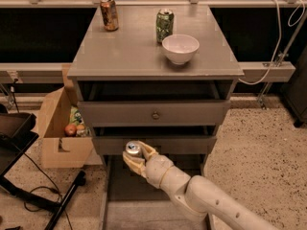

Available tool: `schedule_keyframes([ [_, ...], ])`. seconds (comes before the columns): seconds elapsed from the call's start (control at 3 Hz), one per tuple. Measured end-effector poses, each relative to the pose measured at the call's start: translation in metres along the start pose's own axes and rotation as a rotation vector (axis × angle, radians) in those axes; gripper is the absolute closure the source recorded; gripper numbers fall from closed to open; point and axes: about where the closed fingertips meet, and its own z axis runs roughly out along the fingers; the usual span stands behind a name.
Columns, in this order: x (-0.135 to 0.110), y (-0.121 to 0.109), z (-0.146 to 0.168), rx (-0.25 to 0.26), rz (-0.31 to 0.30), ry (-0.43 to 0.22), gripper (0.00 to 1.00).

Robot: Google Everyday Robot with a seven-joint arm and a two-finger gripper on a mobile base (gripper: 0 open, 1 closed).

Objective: Place redbull can into bottom drawer

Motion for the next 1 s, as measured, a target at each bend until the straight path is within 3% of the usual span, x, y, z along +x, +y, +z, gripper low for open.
schedule_keyframes([
  [0.33, 0.040, -0.001, 0.010, 0.017, 0.062, 0.035, 1.00],
  [0.67, 0.118, -0.002, 0.022, -0.002, 0.123, 0.079, 1.00],
  [1.0, 0.198, -0.002, 0.039, -0.070, 0.156, 0.100, 1.00],
])
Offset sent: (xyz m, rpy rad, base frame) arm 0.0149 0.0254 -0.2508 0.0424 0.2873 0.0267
